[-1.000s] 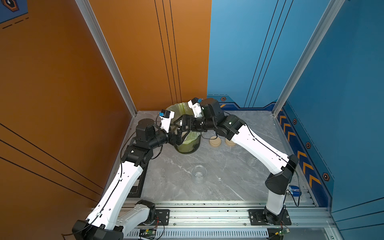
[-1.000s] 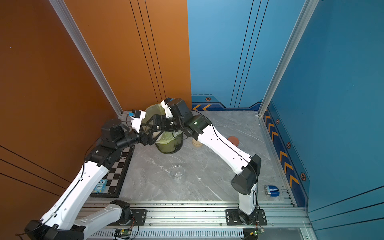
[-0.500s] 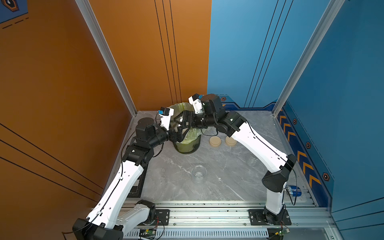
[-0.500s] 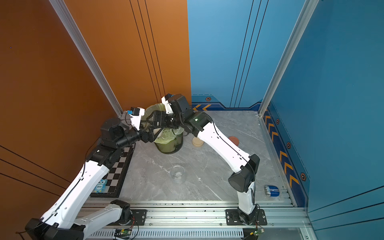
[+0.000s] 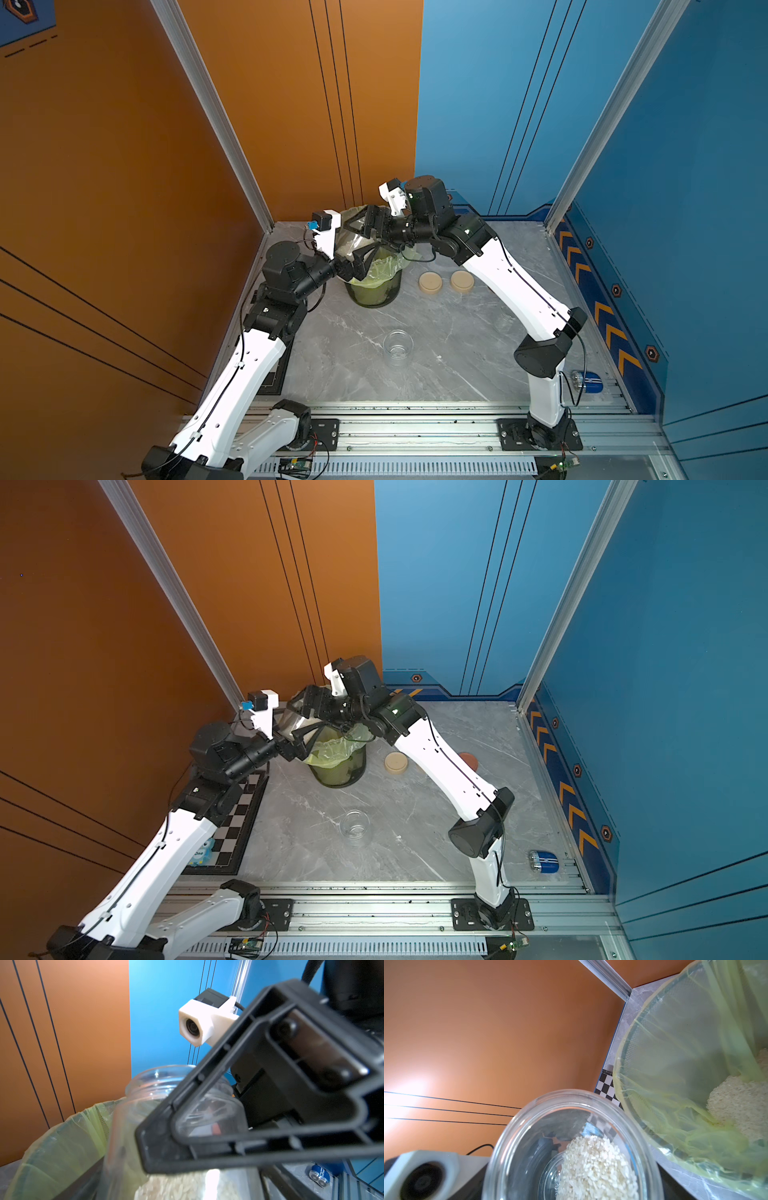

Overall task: Empty moldy rice from jars
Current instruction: Pour the moldy rice from the jar into the trash bin.

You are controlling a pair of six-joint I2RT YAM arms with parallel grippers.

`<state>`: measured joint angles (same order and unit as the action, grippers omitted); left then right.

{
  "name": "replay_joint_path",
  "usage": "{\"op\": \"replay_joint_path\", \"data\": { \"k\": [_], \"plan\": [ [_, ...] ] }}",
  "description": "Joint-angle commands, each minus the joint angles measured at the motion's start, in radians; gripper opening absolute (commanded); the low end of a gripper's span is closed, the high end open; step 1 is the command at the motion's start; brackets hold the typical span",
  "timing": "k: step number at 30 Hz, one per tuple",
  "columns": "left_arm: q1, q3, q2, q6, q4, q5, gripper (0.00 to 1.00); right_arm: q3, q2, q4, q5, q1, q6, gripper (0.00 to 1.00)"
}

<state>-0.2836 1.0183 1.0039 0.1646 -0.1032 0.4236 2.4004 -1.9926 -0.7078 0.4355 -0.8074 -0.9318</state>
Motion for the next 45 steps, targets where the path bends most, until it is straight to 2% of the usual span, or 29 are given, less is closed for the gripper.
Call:
{"op": "replay_joint_path", "data": {
  "k": [1,10,24,42,45],
  "plan": [
    [-0.014,-0.061,-0.015,-0.036,-0.124,-0.040,0.98,0.081,-0.019,0.058,0.078,-0.002,-0.099,0.00],
    [-0.027,-0.226,-0.051,-0.084,-0.408,-0.118,0.98,0.116,-0.034,0.062,0.125,0.011,-0.177,0.00],
    [-0.042,-0.329,0.004,-0.085,-0.706,-0.103,0.98,0.117,-0.028,0.111,0.180,0.006,-0.279,0.00],
    [-0.078,-0.334,-0.006,-0.088,-0.791,-0.145,1.00,0.093,-0.032,0.136,0.219,0.025,-0.317,0.00],
    [-0.077,-0.331,-0.013,-0.089,-0.793,-0.160,0.97,0.076,-0.028,0.139,0.214,0.023,-0.317,0.00]
  ]
}}
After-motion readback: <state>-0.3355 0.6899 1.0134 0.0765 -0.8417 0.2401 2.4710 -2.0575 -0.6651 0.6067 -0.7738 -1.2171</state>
